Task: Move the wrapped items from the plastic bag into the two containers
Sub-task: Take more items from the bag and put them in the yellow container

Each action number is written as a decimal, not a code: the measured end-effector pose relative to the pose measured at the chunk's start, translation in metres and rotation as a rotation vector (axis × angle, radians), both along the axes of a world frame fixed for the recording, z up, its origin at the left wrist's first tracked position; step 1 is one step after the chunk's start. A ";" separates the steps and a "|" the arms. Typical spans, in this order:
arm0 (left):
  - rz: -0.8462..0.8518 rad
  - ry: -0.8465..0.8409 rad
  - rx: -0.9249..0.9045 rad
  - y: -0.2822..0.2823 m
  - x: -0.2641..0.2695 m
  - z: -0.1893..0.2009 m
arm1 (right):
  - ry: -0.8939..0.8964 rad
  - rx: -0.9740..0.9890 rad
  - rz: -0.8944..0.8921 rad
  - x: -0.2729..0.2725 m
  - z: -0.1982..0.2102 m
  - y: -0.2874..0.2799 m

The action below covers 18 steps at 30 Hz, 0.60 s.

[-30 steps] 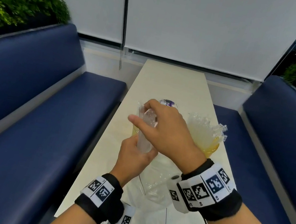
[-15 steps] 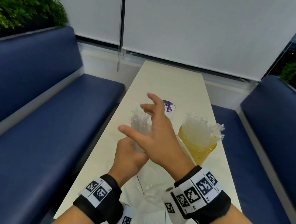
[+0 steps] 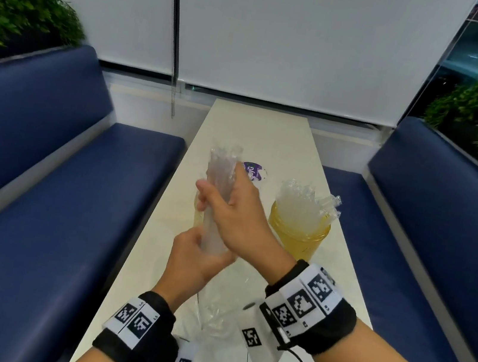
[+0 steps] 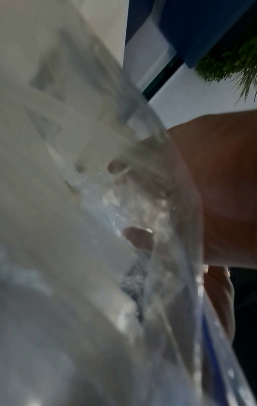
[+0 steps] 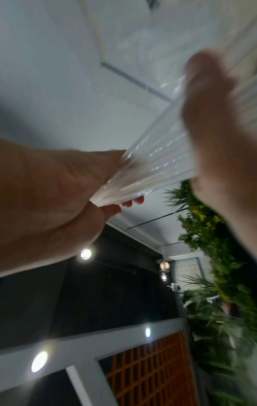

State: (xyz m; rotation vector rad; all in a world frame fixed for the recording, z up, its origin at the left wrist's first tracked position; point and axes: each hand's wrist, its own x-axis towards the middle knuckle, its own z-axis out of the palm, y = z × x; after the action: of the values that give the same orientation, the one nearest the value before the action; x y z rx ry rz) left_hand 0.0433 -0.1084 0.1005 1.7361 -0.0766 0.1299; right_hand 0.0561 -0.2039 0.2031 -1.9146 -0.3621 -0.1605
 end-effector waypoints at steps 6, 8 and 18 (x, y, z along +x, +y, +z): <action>0.012 0.054 0.009 0.006 -0.001 -0.005 | -0.153 0.285 -0.055 0.006 0.073 -0.042; 0.017 0.051 0.014 0.010 -0.003 -0.003 | -0.195 0.402 -0.094 0.015 0.092 -0.066; 0.067 0.008 0.128 0.015 0.002 -0.001 | -0.194 0.325 -0.430 0.094 0.045 -0.149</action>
State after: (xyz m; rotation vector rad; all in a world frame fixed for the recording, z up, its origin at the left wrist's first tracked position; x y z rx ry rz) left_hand 0.0453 -0.0936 0.0999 1.8677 -0.0218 0.1705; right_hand 0.1497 -0.3524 0.2484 -1.6331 -0.0405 -0.6533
